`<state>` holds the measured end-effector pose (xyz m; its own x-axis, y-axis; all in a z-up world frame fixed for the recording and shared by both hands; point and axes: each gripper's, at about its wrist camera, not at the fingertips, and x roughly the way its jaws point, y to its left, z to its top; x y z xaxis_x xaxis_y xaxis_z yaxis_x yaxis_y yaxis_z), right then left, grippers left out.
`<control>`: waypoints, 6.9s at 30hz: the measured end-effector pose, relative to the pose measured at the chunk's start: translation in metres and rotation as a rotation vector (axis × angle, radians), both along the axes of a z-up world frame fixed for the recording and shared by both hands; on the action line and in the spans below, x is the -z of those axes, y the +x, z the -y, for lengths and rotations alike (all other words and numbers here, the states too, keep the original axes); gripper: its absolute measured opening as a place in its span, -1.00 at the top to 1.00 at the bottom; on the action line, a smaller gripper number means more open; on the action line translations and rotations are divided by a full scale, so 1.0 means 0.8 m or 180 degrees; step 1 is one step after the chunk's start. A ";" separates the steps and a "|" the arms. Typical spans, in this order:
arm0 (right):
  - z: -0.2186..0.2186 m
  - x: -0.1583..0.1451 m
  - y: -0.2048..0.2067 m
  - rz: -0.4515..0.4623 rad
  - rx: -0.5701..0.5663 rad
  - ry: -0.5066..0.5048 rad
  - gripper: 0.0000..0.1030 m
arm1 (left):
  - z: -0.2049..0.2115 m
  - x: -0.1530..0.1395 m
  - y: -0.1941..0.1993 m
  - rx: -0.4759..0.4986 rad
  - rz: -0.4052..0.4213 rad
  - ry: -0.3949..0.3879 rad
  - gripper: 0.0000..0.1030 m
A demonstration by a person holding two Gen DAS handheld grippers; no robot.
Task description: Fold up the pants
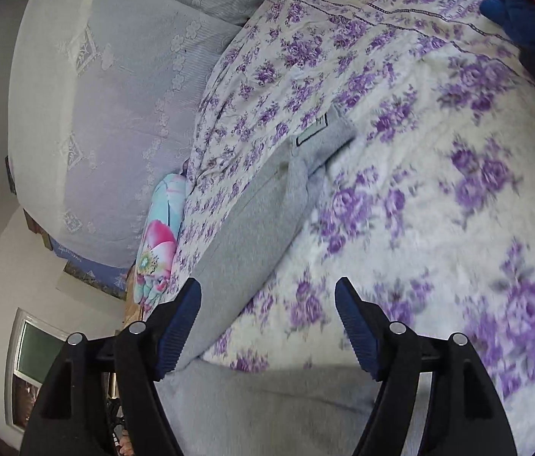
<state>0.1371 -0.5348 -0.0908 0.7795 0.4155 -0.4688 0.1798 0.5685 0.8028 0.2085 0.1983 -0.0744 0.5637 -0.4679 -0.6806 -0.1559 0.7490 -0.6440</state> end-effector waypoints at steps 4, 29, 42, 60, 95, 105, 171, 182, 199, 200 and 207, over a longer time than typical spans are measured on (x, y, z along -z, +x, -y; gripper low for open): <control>-0.008 0.001 -0.044 0.0016 -0.0027 0.0015 -0.43 | 0.017 0.027 -0.001 0.0041 -0.0066 -0.0132 -0.22; -0.026 0.037 -0.146 -0.0124 0.0192 -0.0129 -0.38 | 0.001 0.023 -0.020 -0.0130 0.0274 -0.0383 0.63; -0.020 0.033 -0.162 -0.0256 -0.0034 -0.0231 0.67 | -0.031 0.007 -0.078 -0.0416 0.0423 -0.0349 0.71; -0.019 -0.022 -0.148 0.0110 0.0295 -0.0323 -0.21 | 0.017 0.016 -0.040 -0.0224 0.0271 -0.0191 -0.03; -0.074 -0.027 0.019 -0.0051 -0.0334 -0.0008 -0.25 | 0.001 -0.042 0.037 -0.0475 0.0373 0.0278 -0.46; -0.180 -0.033 0.134 0.0087 -0.0965 -0.0408 -0.41 | 0.109 -0.015 0.116 0.0002 0.0264 0.0755 -0.54; -0.324 -0.035 0.319 0.0792 -0.2990 -0.3326 0.01 | -0.004 0.036 0.184 0.0641 0.0441 -0.0191 0.53; -0.327 0.002 0.367 0.0674 -0.3449 -0.3256 0.02 | -0.007 0.045 0.193 0.0665 0.0361 -0.0322 0.53; -0.353 -0.056 0.252 0.0698 -0.2718 -0.3949 0.89 | 0.000 0.020 0.177 0.0634 0.0626 -0.0088 0.54; -0.355 -0.063 0.240 0.0709 -0.2685 -0.4007 0.89 | 0.000 0.016 0.175 0.0623 0.0664 -0.0068 0.54; -0.352 -0.123 0.144 0.0991 -0.2435 -0.3980 0.90 | 0.004 -0.019 0.149 0.0596 0.0909 0.0019 0.61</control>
